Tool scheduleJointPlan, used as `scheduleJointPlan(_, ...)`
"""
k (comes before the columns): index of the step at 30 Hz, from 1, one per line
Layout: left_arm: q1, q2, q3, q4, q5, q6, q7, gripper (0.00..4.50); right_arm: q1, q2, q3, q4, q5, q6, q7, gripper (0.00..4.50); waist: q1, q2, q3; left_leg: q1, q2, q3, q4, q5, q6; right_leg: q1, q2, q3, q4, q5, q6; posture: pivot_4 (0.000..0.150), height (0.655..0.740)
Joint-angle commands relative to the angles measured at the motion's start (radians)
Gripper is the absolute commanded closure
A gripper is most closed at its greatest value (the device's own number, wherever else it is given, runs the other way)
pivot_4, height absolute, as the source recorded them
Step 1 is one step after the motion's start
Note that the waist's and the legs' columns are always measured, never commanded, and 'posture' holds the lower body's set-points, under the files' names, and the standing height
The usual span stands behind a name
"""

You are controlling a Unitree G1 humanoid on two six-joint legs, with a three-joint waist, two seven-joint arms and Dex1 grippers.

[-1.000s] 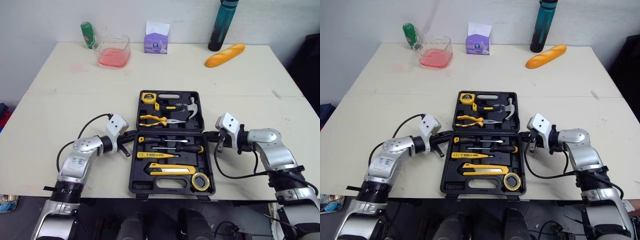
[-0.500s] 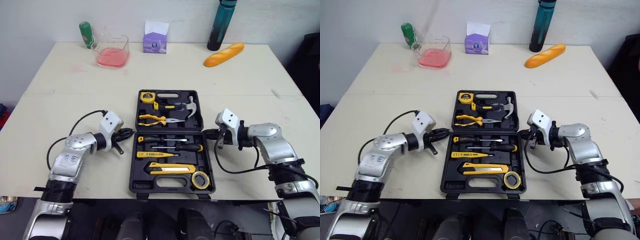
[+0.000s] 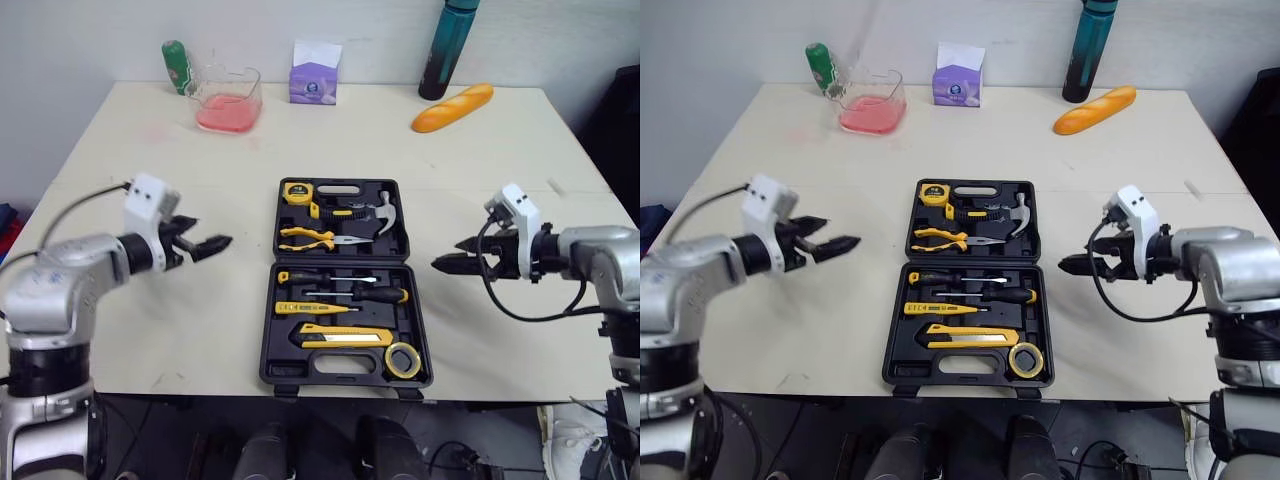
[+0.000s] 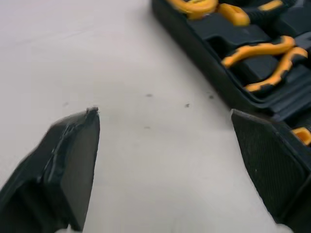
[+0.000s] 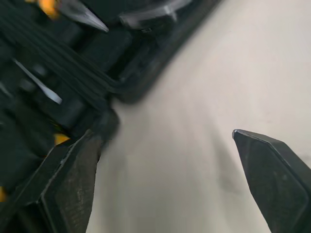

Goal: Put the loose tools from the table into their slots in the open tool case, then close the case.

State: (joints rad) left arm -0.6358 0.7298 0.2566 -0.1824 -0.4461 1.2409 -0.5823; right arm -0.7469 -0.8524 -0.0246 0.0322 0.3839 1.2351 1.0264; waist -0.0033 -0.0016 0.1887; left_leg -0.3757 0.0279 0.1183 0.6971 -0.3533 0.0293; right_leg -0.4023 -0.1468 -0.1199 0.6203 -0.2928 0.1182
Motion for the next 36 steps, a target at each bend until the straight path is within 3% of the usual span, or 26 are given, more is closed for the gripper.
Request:
scheduleJointPlan(1,-0.105,-0.015,-0.017,-0.016,-0.057,0.204,0.029,0.00,-0.115,0.011,-0.013,-0.003,0.039,0.167,-0.068,0.02,0.000,0.000,0.000,0.000,0.000,0.000,0.000,0.000,0.000,0.000,0.000,0.000,0.000,0.000,0.000,0.150,0.7400)
scheduleJointPlan(5,-0.217,-0.057,-0.072,0.076,-0.031,0.302,0.084,0.00,-0.247,0.067,0.018,0.114,0.017,0.273,-0.164,0.02,0.000,0.000,0.000,-0.003,-0.001,0.002,-0.002,0.000,-0.001,-0.005,0.001,0.000,0.000,0.000,0.000,0.150,0.7400)
scheduleJointPlan(13,-0.324,-0.130,-0.180,0.327,0.032,0.157,0.108,0.00,-0.355,0.170,0.074,0.272,-0.023,0.258,-0.293,0.02,-0.001,0.000,0.000,-0.013,-0.001,0.003,0.000,0.003,-0.002,-0.014,0.005,0.001,0.002,0.000,0.000,0.150,0.7400)
scheduleJointPlan(20,-0.354,-0.164,-0.218,0.413,0.040,0.108,0.098,0.00,-0.358,0.242,0.054,0.292,-0.023,0.240,-0.372,0.02,-0.004,0.000,0.000,-0.014,-0.001,0.003,0.000,0.004,-0.005,-0.016,0.010,0.002,0.002,0.000,0.000,0.150,0.7400)
scheduleJointPlan(36,-0.353,-0.229,-0.252,0.499,0.098,0.041,0.142,0.00,-0.327,0.262,0.076,0.294,-0.038,0.194,-0.443,0.02,-0.004,0.000,0.000,-0.014,0.001,0.003,0.000,0.005,-0.008,-0.017,0.013,0.004,0.004,0.000,0.000,0.150,0.7400)
